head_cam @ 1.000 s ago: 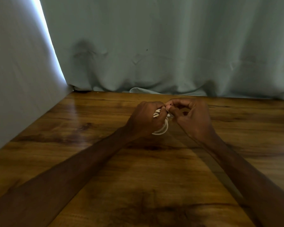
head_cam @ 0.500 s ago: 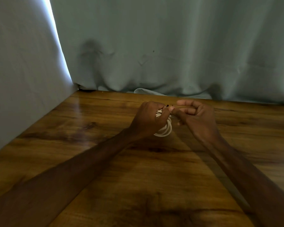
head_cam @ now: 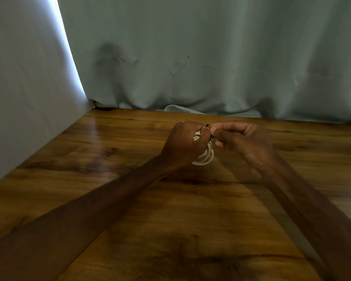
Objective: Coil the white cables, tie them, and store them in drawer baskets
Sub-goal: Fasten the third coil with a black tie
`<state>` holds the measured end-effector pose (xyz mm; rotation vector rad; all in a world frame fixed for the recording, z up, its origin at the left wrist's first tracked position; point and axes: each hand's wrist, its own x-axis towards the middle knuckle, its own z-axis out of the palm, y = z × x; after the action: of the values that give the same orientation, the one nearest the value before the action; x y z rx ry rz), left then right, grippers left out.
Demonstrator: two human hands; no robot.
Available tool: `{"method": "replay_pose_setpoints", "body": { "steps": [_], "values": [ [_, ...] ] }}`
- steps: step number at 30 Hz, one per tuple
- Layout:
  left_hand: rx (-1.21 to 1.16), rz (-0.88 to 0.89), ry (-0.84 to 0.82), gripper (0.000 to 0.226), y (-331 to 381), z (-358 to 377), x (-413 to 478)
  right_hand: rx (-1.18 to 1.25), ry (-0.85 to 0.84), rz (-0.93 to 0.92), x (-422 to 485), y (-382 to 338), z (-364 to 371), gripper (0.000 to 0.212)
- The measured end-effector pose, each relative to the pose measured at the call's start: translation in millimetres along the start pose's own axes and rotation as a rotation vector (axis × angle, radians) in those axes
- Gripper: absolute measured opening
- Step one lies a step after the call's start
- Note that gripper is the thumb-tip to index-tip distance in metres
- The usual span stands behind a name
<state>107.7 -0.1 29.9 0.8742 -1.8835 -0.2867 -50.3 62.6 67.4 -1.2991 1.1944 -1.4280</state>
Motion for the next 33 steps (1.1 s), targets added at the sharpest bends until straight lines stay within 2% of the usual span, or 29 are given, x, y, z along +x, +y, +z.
{"method": "replay_pose_setpoints", "body": {
  "steps": [10,24,33],
  "values": [
    [0.027,0.042,-0.057,0.037,-0.9,-3.2,1.3,-0.022,0.026,0.005,0.5,-1.4,-0.1,0.014],
    [0.001,0.027,-0.025,0.037,-1.6,-3.3,2.4,0.006,-0.001,0.013,-1.8,-3.5,1.7,0.01],
    [0.028,0.044,-0.084,0.038,-0.6,-4.6,2.1,-0.004,-0.001,0.015,0.7,-0.4,-0.8,0.014]
  ]
}}
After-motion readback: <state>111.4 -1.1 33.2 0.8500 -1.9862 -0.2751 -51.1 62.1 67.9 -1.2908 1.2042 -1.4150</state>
